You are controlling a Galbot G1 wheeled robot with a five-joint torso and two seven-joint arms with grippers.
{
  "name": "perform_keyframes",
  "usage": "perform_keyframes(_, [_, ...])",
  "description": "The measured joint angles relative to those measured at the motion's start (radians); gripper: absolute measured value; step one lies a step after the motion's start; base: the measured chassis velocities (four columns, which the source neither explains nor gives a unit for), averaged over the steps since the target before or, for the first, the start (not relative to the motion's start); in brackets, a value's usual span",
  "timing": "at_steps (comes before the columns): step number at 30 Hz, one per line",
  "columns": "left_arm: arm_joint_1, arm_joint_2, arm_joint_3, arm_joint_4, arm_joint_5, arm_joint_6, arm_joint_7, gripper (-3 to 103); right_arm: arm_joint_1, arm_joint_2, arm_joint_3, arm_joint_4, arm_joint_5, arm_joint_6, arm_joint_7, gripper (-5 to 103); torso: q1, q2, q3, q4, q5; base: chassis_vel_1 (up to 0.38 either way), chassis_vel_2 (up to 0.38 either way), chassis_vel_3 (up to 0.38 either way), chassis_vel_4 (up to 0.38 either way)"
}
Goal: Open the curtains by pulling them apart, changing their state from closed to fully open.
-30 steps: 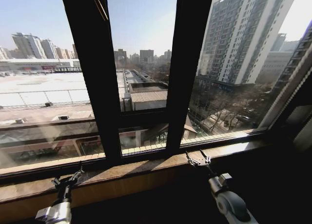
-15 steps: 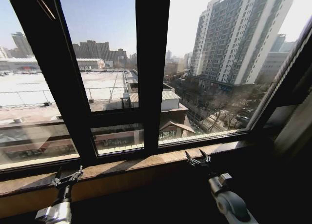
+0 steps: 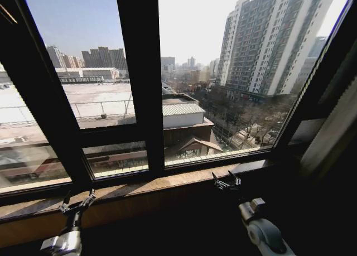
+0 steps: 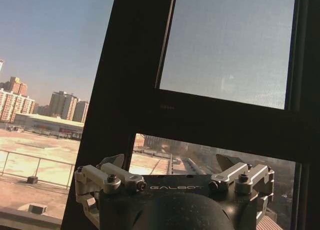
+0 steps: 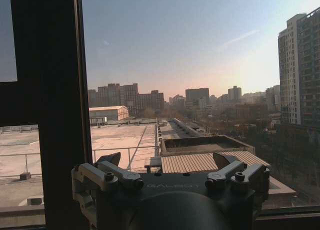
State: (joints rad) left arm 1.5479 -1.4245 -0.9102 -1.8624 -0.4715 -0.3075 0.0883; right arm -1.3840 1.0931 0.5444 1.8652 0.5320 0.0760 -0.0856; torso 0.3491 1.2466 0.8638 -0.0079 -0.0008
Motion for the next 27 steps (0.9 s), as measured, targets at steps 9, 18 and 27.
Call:
perform_keyframes(9, [0.0,0.0,0.001,0.0,0.0,0.0,0.0,100,0.0,0.0,0.0,0.0,0.0,0.0,0.0,100,0.0,0.0,0.0,-0.0003,0.0011,0.029,-0.078,-0.033,0.08])
perform_keyframes(18, [0.0,0.0,0.001,0.0,0.0,0.0,0.0,100,0.0,0.0,0.0,0.0,0.0,0.0,0.0,100,0.0,0.0,0.0,-0.0003,0.0007,0.119,-0.237,-0.137,0.251])
perform_keyframes(27, [0.0,0.0,0.001,0.0,0.0,0.0,0.001,100,0.0,0.0,0.0,0.0,0.0,0.0,0.0,100,0.0,0.0,0.0,-0.0003,0.001,0.251,-0.336,-0.265,0.336])
